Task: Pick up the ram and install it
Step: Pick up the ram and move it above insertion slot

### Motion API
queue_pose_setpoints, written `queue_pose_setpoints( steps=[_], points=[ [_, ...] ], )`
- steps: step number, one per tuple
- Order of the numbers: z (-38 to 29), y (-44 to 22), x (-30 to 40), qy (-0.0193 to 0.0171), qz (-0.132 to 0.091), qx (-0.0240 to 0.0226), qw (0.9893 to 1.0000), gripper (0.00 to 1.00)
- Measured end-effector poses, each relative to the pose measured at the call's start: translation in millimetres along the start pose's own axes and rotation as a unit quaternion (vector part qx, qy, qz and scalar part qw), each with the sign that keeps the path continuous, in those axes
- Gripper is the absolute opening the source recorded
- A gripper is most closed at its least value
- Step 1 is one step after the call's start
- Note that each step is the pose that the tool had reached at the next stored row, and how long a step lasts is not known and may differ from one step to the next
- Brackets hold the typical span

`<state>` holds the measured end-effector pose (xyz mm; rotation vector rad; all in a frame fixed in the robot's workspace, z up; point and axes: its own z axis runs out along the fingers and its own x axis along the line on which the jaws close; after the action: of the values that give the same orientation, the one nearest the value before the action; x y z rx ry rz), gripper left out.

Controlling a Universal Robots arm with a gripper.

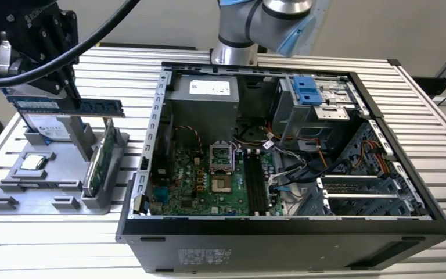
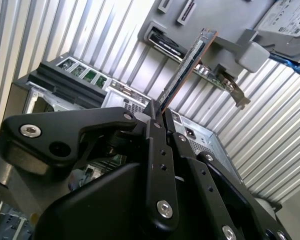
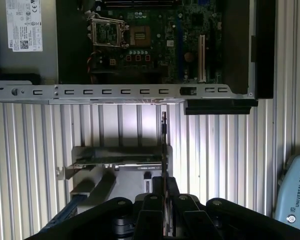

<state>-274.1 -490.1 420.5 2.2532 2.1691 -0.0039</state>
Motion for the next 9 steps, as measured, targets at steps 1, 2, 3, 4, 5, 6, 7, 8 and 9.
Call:
queue_pose_setpoints(
  steps=[1,2,3,4,5,6,7,8,9],
  points=[
    [0.0,1.4,0.1,0.0000,0.000,0.0000,1.0000,0.00],
    [0.0,2.8,0.1,0.0000,0.000,0.0000,1.0000,0.00],
    [0.0,4.2,0.2,0.0000,0.000,0.0000,1.0000,0.00],
    [0.1,5.5,0.3,0.0000,0.000,0.0000,1.0000,0.00],
    [0.0,6.8,0.4,0.0000,0.000,0.0000,1.0000,0.00],
    [0.1,8.2,0.5,0.0000,0.000,0.0000,1.0000,0.00],
    [0.1,9.6,0.5,0.0000,0.000,0.0000,1.0000,0.00],
    [0.1,10.9,0.6,0.0000,0.000,0.0000,1.0000,0.00],
    [0.1,12.1,0.7,0.0000,0.000,0.0000,1.0000,0.00]
  ],
)
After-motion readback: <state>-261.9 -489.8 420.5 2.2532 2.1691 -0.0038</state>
